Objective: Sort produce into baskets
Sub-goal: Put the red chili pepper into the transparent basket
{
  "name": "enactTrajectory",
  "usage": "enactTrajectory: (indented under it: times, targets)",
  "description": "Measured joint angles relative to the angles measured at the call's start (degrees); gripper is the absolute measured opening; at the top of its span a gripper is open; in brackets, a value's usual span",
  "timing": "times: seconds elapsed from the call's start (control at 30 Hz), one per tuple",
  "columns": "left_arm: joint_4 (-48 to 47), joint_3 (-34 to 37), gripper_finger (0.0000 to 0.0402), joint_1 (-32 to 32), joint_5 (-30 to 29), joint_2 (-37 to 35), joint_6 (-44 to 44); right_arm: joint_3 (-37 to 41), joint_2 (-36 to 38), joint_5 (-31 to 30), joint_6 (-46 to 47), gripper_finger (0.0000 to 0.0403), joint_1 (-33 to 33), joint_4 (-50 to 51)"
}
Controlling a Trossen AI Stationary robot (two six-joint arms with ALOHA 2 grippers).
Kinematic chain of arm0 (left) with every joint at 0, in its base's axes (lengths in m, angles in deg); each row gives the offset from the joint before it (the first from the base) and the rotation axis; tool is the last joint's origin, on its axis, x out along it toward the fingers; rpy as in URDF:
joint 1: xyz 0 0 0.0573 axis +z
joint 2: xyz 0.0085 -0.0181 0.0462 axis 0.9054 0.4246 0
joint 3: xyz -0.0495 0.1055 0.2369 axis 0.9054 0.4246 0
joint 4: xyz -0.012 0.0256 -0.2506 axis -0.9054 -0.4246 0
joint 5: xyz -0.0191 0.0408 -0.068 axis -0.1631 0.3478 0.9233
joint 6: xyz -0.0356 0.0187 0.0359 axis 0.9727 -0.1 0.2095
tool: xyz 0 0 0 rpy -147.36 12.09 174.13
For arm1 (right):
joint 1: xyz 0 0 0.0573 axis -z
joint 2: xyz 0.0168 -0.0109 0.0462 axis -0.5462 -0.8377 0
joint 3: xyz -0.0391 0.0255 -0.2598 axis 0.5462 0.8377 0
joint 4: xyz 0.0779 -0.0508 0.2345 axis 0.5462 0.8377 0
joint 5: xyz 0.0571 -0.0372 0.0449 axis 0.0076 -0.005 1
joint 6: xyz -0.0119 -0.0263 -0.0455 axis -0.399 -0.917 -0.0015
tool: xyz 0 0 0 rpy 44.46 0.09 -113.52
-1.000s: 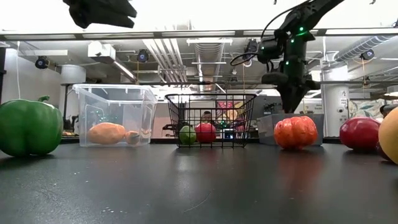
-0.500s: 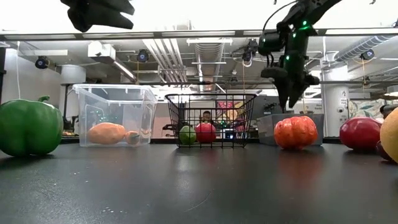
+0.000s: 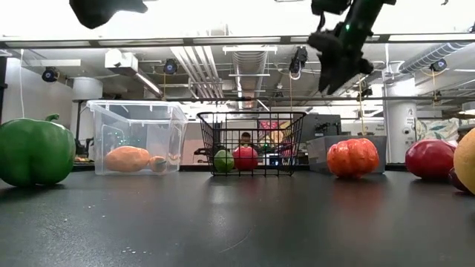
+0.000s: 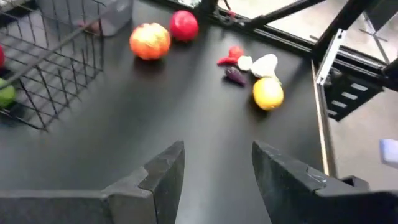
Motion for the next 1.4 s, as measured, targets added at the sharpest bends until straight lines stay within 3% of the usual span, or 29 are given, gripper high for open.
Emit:
enactTrajectory:
  times: [0.3, 0.73, 1.0, 1.4]
  targets:
    - [-18.88, -8.21, 0.0171, -4.20, 4.60, 4.79, 16.48, 0.00, 0.54, -4.56, 3.43, 0.0155, -12.55, -1.40]
    - [-33.46, -19.57, 0.0171, -8.07, 23.57, 15.05, 32.09, 0.00, 0.34, -7.70, 7.24, 0.0158, -22.35, -1.40]
    - [-42.44, -24.97, 0.0171, -11.13, 23.96, 22.91, 41.89, 0.00, 0.28, -8.70, 7.03, 0.0164, -23.08, -1.38]
    - [-47.39, -20.11, 0.0140, -14.26, 23.54, 23.25, 57.72, 0.00, 0.28, -8.70, 5.75, 0.0169, -23.08, -1.40]
